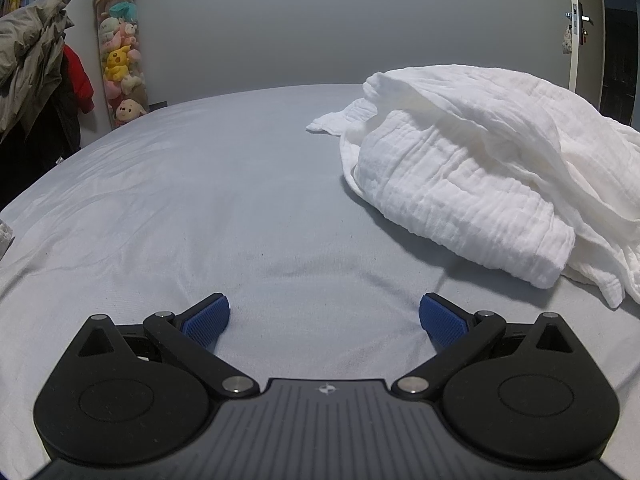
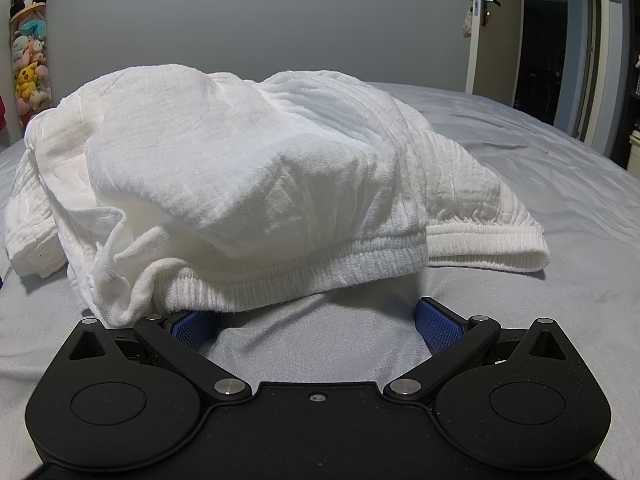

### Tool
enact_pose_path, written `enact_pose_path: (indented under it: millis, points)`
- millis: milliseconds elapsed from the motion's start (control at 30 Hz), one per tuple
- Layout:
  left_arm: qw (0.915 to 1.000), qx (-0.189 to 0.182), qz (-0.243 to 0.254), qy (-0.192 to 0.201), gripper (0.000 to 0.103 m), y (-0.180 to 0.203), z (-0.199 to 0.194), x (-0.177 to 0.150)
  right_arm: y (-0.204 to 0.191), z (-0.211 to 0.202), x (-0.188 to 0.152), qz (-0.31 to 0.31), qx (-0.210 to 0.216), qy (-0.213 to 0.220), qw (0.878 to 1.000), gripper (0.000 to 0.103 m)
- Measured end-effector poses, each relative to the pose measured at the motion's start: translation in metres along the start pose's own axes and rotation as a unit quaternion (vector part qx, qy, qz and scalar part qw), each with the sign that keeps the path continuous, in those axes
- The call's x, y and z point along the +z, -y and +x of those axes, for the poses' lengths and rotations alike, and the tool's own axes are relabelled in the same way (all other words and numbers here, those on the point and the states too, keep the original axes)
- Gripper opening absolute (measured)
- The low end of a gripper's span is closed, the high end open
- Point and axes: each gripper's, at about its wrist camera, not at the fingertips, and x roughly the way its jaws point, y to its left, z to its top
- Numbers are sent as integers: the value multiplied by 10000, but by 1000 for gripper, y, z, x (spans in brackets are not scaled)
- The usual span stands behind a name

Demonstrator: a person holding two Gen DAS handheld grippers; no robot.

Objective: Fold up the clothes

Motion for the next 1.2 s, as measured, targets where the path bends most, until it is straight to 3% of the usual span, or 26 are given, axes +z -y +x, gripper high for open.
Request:
enact_pose_path:
  millis: [1200]
  points:
    - [10000, 14, 19, 4, 103, 2, 0, -2, 0, 6, 2, 13, 10, 0, 10000, 103]
